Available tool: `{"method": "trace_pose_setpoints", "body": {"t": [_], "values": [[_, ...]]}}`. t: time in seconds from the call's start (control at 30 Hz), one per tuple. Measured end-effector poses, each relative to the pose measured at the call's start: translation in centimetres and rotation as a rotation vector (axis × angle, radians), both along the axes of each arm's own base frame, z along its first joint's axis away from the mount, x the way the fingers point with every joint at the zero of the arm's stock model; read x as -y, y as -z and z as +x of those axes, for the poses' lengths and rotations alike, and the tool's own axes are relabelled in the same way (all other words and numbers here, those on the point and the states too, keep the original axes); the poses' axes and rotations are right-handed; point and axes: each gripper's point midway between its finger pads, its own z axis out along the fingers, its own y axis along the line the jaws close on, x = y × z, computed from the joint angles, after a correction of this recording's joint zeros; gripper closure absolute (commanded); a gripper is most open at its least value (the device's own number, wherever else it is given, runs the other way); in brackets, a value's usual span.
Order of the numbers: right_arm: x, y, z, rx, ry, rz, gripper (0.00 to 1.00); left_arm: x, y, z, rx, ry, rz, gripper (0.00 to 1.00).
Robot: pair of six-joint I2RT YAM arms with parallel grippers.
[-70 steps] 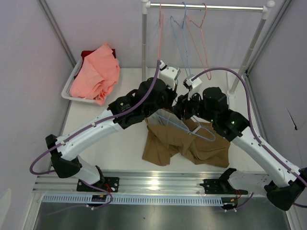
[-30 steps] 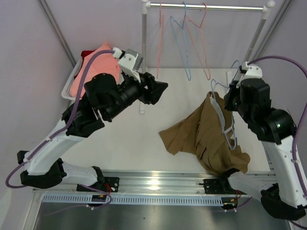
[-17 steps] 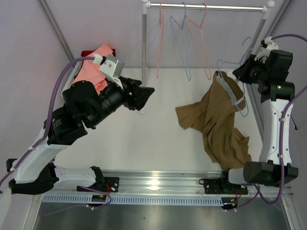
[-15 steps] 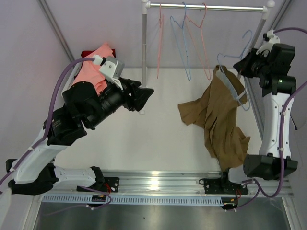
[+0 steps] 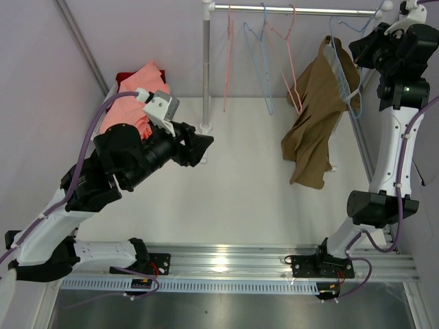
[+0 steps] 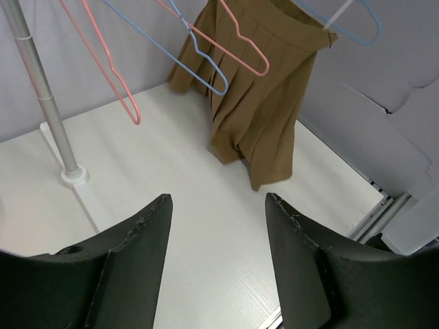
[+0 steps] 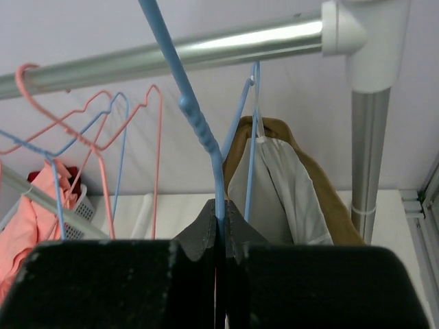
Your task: Place the skirt on the hanger
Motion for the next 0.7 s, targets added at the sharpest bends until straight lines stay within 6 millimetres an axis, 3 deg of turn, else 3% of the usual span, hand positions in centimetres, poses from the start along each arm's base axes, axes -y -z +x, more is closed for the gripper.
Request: {"method": "trace_pose_setpoints", "body": {"t": [0.13, 0.4, 0.63, 0.7], "values": [[0.9, 0.8, 3.0, 0.005, 0.024, 0.013, 1.0, -0.2, 0.2, 0.1, -0.003, -0.01, 0.008, 0.38], [1.9, 5.9, 8.3, -0.072, 0.03, 0.044, 1.0, -0.6, 0.6, 0.3, -0.009, -0.034, 0.023, 0.38], [2.3, 6.9, 7.7, -0.069, 0.063, 0.045, 0.93, -0.3, 2.2, 0.9, -0.026, -0.058, 0.061, 0.36], [2.4, 6.9, 7.0, -0.073, 0.074, 0.049, 0.73, -0.2, 2.6, 1.0, -0.03, -0.059, 0.069, 0.35]]}}
